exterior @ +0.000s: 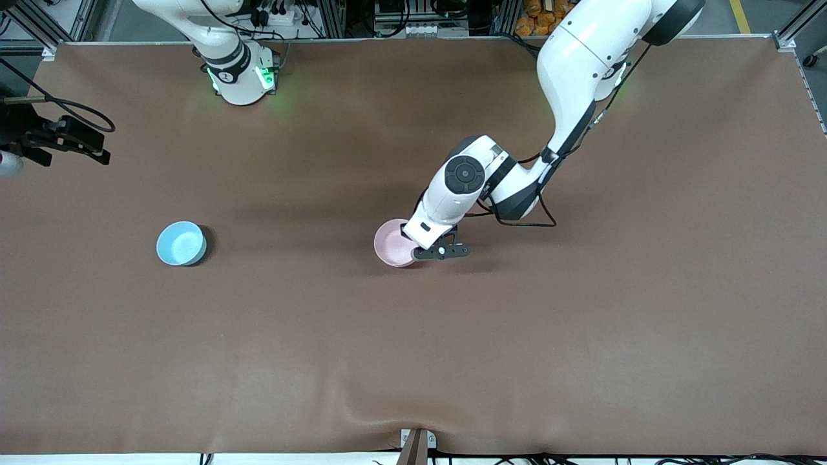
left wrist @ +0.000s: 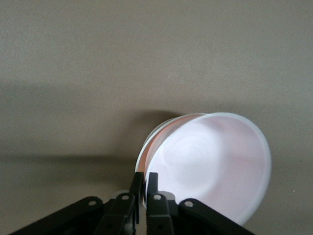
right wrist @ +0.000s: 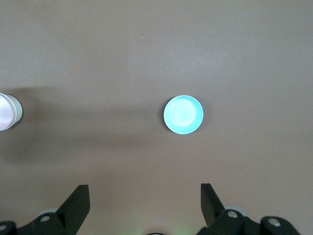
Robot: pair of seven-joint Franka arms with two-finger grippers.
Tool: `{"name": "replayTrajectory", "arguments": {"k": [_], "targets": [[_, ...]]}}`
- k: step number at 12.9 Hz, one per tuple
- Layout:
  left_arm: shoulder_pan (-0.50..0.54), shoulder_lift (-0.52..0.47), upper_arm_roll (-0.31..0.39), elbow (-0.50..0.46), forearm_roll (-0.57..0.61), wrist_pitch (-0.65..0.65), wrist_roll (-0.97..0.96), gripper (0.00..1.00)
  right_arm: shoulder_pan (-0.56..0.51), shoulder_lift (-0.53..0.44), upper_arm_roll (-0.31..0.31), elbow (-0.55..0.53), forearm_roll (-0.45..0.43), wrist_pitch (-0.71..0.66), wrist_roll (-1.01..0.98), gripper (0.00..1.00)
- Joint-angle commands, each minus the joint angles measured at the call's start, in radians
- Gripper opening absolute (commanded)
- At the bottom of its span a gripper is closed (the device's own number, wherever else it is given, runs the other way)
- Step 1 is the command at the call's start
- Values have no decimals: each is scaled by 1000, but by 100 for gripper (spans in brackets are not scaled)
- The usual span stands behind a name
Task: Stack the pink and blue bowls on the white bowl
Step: 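Lower the pink bowl into the white bowl and open the left gripper, then raise the left gripper back while the right gripper reaches the blue bowl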
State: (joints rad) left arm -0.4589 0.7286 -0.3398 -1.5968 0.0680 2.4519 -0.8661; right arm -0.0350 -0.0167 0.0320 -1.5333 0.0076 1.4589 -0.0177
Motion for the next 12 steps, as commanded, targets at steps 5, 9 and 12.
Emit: {"name": "replayTrajectory", "arguments": {"k": [5,9,12], "targets": [[93,-239,48,20,32,-322,-28,100,-22,21,-3,5,14,3,-18,100],[288,-504,47,20,18,-598,-8,100,-129,75,-4,-2,34,0,-45,100],[405,-598,47,21,24,-689,28,100,-158,75,-15,-109,25,75,-79,100]]}}
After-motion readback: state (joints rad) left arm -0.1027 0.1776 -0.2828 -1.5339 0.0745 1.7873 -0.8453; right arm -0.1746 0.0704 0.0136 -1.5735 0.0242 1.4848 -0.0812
